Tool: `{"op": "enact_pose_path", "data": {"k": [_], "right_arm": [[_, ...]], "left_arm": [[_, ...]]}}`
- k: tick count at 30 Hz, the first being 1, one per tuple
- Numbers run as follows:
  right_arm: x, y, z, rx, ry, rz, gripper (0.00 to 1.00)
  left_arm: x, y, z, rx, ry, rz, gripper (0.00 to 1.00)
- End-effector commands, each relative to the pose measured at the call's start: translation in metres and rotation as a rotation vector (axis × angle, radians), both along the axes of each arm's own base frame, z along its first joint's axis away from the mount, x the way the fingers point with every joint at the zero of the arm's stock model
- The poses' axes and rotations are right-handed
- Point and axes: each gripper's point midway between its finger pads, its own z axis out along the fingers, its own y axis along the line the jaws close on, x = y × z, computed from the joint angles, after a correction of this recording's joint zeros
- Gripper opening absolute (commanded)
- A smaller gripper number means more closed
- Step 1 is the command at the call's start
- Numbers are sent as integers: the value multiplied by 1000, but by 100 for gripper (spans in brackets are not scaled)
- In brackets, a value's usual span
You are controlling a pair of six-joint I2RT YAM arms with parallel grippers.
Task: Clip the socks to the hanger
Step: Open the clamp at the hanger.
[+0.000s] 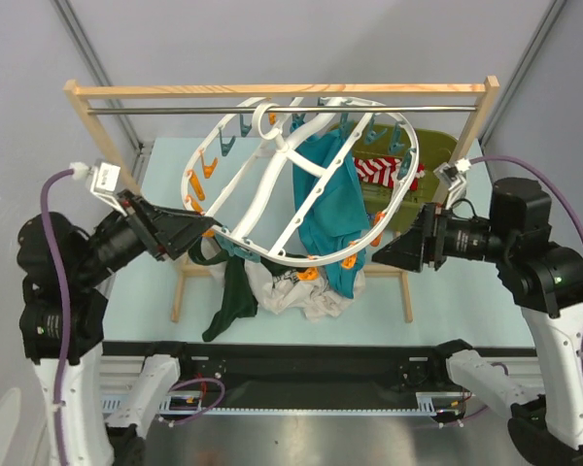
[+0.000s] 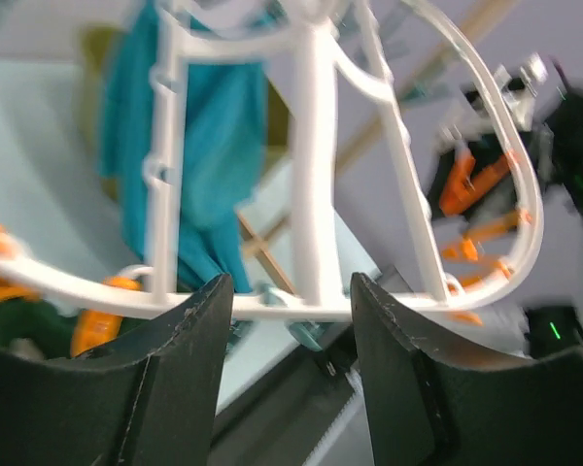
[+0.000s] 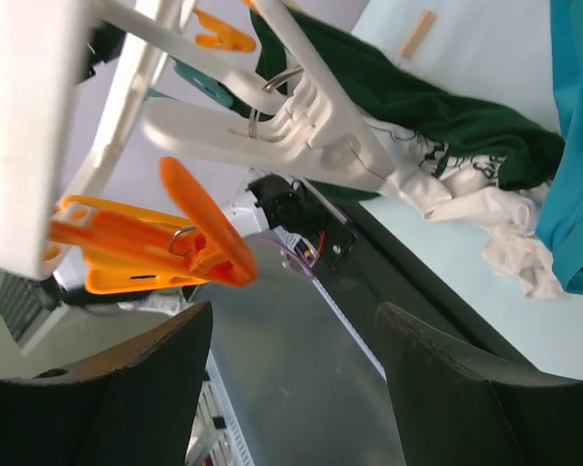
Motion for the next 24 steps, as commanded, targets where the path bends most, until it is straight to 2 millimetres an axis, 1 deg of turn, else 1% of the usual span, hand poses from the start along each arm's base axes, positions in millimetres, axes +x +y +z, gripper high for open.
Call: {"op": "enact_pose_path", "data": {"k": [1, 2, 3, 4, 5, 6, 7, 8, 9, 10, 11, 13, 14, 15, 16, 18, 19, 20, 21, 22, 23, 24], "right_arm": [[-6, 7, -2, -52, -65, 19, 75], [-5, 11, -4, -48, -58, 19, 75], [-2, 12, -6, -62, -62, -5, 74], [-6, 14, -6, -58, -65, 5, 75], [-14, 19, -5, -53, -76, 36, 75], [-12, 20, -10, -64, -61, 8, 74], [-15, 21, -12, -66, -62, 11, 73], [-15, 21, -9, -50, -87, -1, 72], [-25, 29, -16, -49, -67, 42, 71], [-30, 32, -14, -38, -76, 57, 70], [-35, 35, -10, -19, -99, 74, 70], [-43, 37, -7, -31, -128, 75, 69], [-39, 32, -5, -31, -157, 27, 69], [-48, 35, -5, -25, -165, 61, 70], [-48, 36, -10, -33, -175, 64, 70], [-47, 44, -10, -37, -203, 70, 69], [-55, 50, -10, -40, -228, 114, 69], [-51, 54, -8, -43, -258, 96, 69], [-52, 58, -8, -49, -281, 100, 69], [-52, 63, -9, -54, -305, 98, 69], [-57, 68, -4, -54, -370, 107, 69], [-57, 71, -1, -52, -400, 102, 69]], "left_arm": [[-5, -14, -6, 44, -26, -57, 57], [-3, -18, -8, 50, -17, -57, 57], [5, -16, -5, 49, -19, 0, 58], [-9, -26, 2, 26, -44, -59, 58], [-13, -26, 8, 7, -68, -52, 58], [-11, -17, 7, 3, -65, 12, 58], [-20, -20, 4, -1, -58, -25, 58], [-23, -23, -1, 2, -45, -51, 58], [-28, -28, -1, -19, -29, -85, 53], [-30, -37, -13, -25, 1, -129, 52], [-40, -33, -7, -63, -26, -139, 51], [-45, -29, -8, -84, -27, -132, 51], [-50, -24, -6, -81, -39, -126, 51], [-52, -21, -6, -69, -49, -126, 52], [-55, -22, -6, -67, -53, -139, 52], [-65, -28, -1, -92, -76, -206, 51], [-67, -33, -4, -101, -77, -236, 51], [-76, -38, 7, -137, -126, -296, 50], [-85, -39, 9, -162, -136, -337, 47], [-85, -45, -1, -164, -127, -369, 45], [-89, -48, 2, -182, -154, -404, 45], [-99, -52, -2, -181, -156, -472, 45]]}}
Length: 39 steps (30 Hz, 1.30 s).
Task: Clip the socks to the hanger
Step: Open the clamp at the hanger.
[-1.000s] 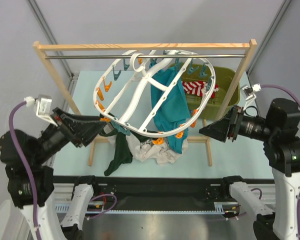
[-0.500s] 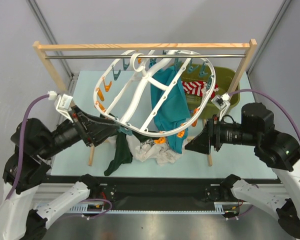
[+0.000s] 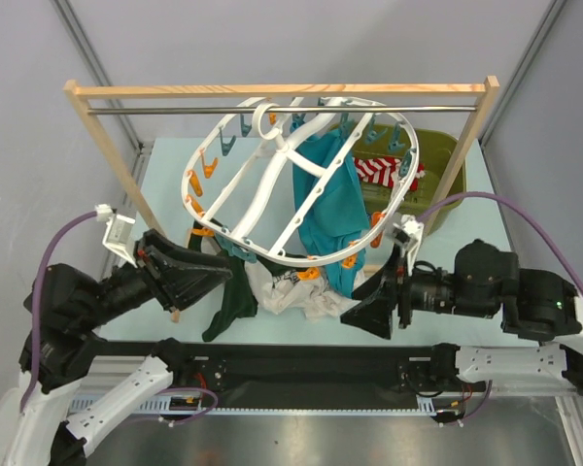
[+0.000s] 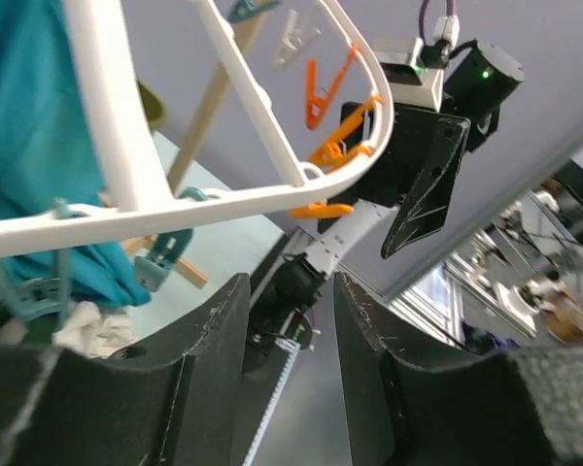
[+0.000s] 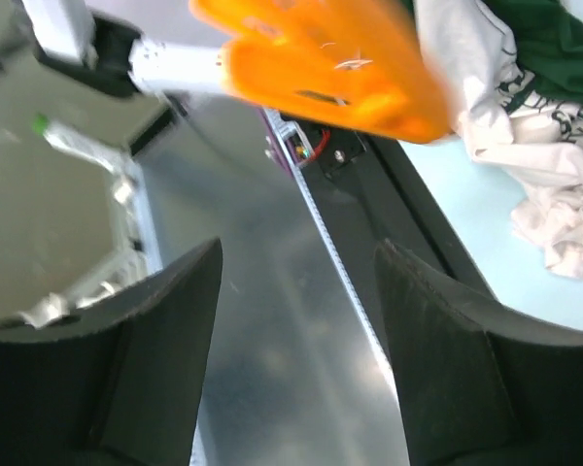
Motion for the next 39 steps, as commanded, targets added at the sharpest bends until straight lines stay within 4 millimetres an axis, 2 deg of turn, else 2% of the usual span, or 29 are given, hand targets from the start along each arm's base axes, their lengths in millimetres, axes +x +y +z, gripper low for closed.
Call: {"op": "enact_pose_path", "data": {"k": [1, 2, 5, 7, 8, 10, 11, 12, 13, 14, 16, 19, 23, 24, 30, 33, 39], "right_arm": [[16, 19, 19, 45, -185, -86, 70], [8, 25, 26, 71, -212, -59, 70], [15, 33, 27, 49, -290, -111, 72], [21, 34, 22, 23, -331, -159, 72], [26, 34, 28, 44, -350, -201, 72], [21, 38, 20, 30, -442, -185, 73], [26, 39, 32, 81, -473, -238, 73], [19, 39, 34, 97, -505, -232, 74], [23, 39, 30, 65, -586, -246, 74], [28, 37, 35, 64, -608, -288, 75], [31, 36, 35, 32, -657, -293, 75], [29, 36, 44, 82, -712, -272, 74], [33, 36, 42, 55, -839, -266, 73], [32, 39, 35, 40, -877, -249, 71], [34, 44, 40, 79, -874, -258, 66], [36, 52, 32, 44, -863, -276, 63], [35, 67, 28, 39, -847, -303, 59]], "left_arm": [[-28, -16, 5, -55, -59, -209, 45], [-30, -17, 5, -53, -65, -223, 46], [-37, -18, 10, -61, -97, -262, 47], [-34, -18, 10, -59, -92, -251, 47], [-34, -18, 9, -60, -92, -248, 47], [-29, -18, 7, -61, -84, -227, 48], [-28, -19, 5, -60, -81, -226, 49], [-27, -19, 4, -63, -78, -220, 49], [-24, -20, 0, -56, -58, -212, 49], [-23, -20, 0, -57, -55, -206, 49], [-21, -20, -2, -60, -51, -197, 48], [-17, -20, -3, -52, -50, -182, 48], [-15, -20, -7, -22, -54, -179, 48], [-16, -20, -10, -8, -64, -181, 48], [-20, -23, -12, 7, -76, -224, 48], [-20, -27, -14, 9, -55, -245, 48], [-33, -24, -8, 8, -59, -291, 49]]}}
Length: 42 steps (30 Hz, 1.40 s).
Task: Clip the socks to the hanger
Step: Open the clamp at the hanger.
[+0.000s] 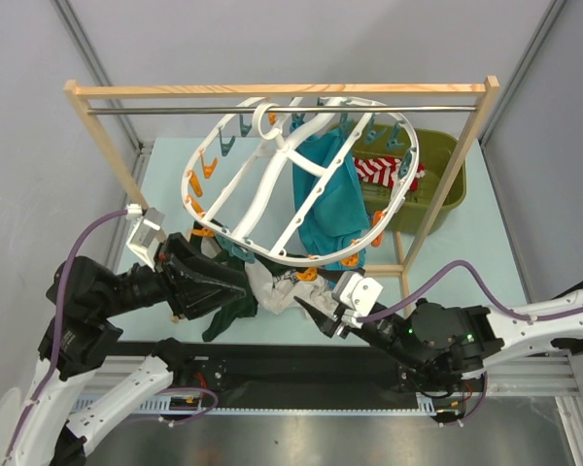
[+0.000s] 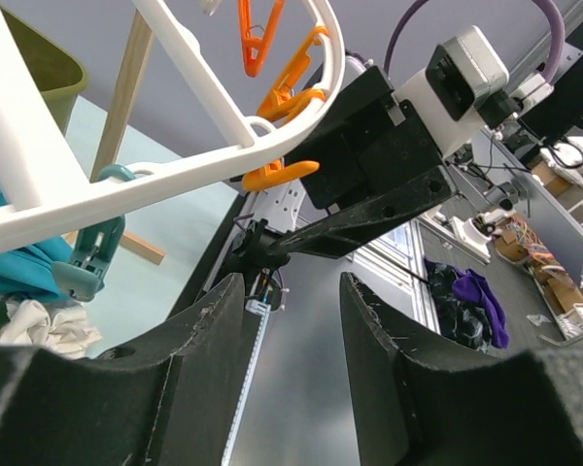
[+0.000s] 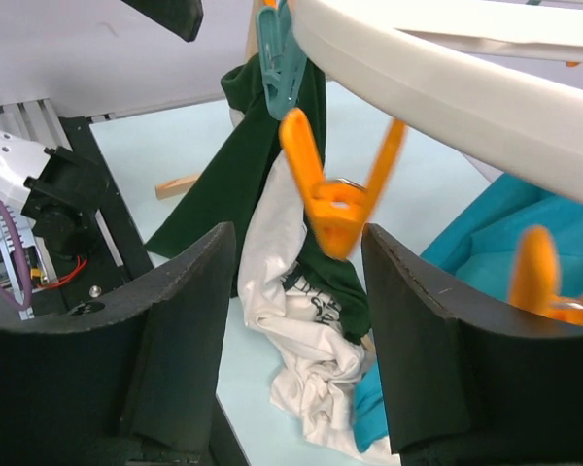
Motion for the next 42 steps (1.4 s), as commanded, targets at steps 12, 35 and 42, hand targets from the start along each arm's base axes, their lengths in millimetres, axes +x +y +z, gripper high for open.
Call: {"op": "enact_pose_path", "data": {"k": [12, 35, 42], "right_arm": [[14, -7, 23, 156, 49, -125, 49], [-19, -7, 37, 194, 352, 101, 0], [-32, -13, 42, 178, 487, 211, 0]], "left_arm": [[-17, -7, 16, 44, -51, -140, 52], [-34, -40, 30, -127, -76, -312, 65], [-37, -46, 49, -196, -170, -332, 73]]}}
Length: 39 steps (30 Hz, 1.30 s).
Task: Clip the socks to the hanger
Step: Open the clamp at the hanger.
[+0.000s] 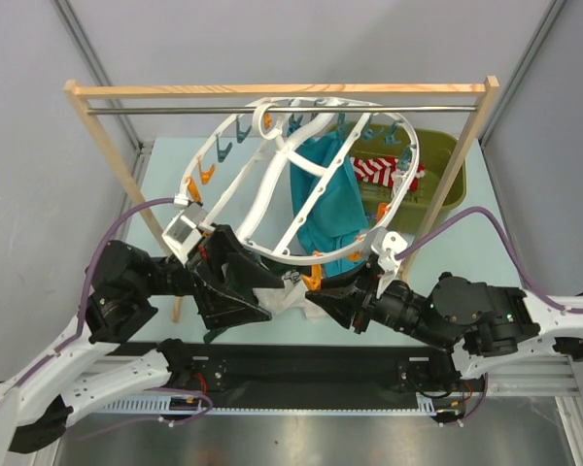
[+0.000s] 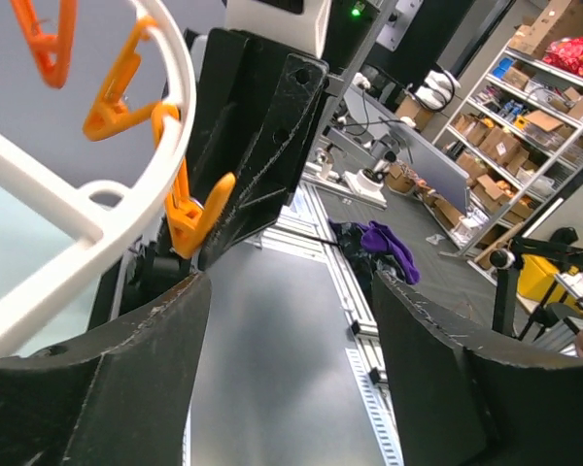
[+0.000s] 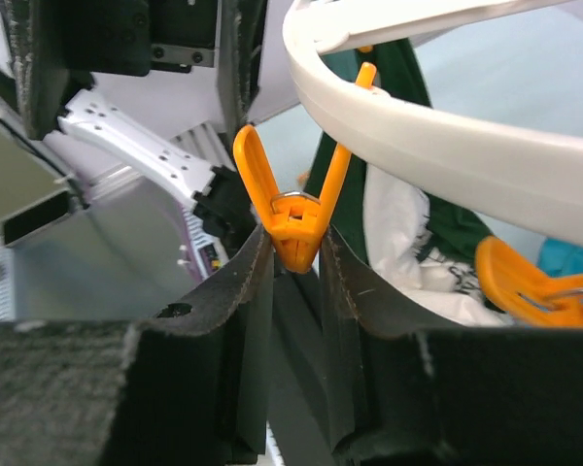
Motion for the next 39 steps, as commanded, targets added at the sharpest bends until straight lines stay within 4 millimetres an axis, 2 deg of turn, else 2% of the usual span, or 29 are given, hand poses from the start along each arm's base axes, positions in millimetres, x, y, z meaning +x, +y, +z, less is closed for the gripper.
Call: {"op": "enact_pose_path", "data": {"k": [1, 8, 12, 16, 19, 25, 28, 32, 35, 39], "right_arm": [[-17, -7, 17, 38, 101, 110, 0], [-24, -7, 17, 33, 136, 154, 0], [-25, -7, 17, 48, 151, 166, 0], [-26, -7, 18, 65, 163, 174, 0], [-25, -8, 23, 89, 168, 173, 0], [-22, -9, 29, 115, 173, 159, 0], [-23, -10, 34, 138, 180, 165, 0], [-22, -8, 33, 143, 207, 170, 0], [-22, -6, 34, 154, 235, 178, 0], [-23, 0, 38, 188, 349, 184, 0]], "left_arm": [[1, 1, 27, -108, -90, 23, 74], [14, -23, 30, -96, -95, 53, 74], [11, -33, 32, -106, -91, 60, 74], [16, -37, 23, -75, -59, 96, 71], [21, -35, 22, -55, -51, 132, 65], [15, -33, 16, -57, -13, 135, 53], [15, -32, 14, -50, 0, 143, 53], [9, -29, 15, -97, 10, 140, 59], [14, -27, 18, -117, 15, 190, 61], [13, -28, 23, -148, 34, 205, 64]]}}
